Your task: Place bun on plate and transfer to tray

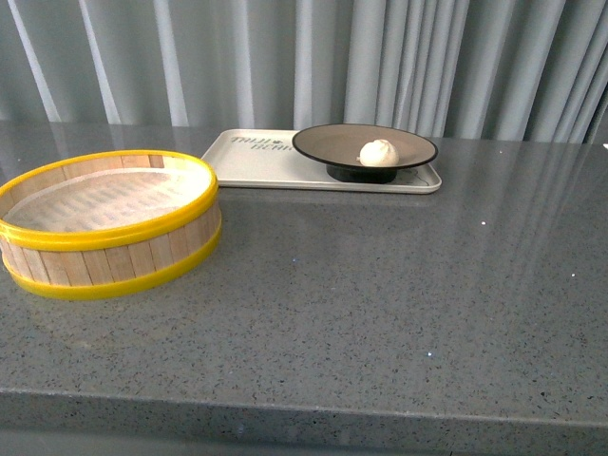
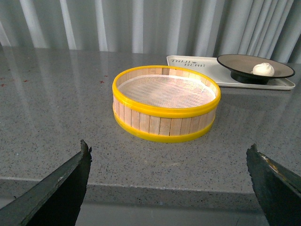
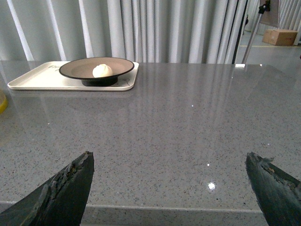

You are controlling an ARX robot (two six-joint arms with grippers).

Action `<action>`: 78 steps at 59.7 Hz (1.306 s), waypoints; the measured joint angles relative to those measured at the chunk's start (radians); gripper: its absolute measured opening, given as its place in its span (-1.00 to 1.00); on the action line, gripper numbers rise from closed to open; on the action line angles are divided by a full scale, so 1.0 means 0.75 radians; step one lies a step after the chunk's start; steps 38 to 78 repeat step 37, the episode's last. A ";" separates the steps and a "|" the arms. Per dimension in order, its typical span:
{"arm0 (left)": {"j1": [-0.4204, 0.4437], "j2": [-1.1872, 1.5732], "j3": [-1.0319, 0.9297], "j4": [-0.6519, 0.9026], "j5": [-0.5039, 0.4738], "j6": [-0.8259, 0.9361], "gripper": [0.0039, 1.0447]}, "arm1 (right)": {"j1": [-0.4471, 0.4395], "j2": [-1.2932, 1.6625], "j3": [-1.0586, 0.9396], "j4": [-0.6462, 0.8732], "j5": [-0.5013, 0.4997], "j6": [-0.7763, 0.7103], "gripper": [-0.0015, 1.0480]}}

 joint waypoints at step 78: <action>0.000 0.000 0.000 0.000 0.000 0.000 0.88 | 0.000 0.000 0.000 0.000 0.000 0.000 0.84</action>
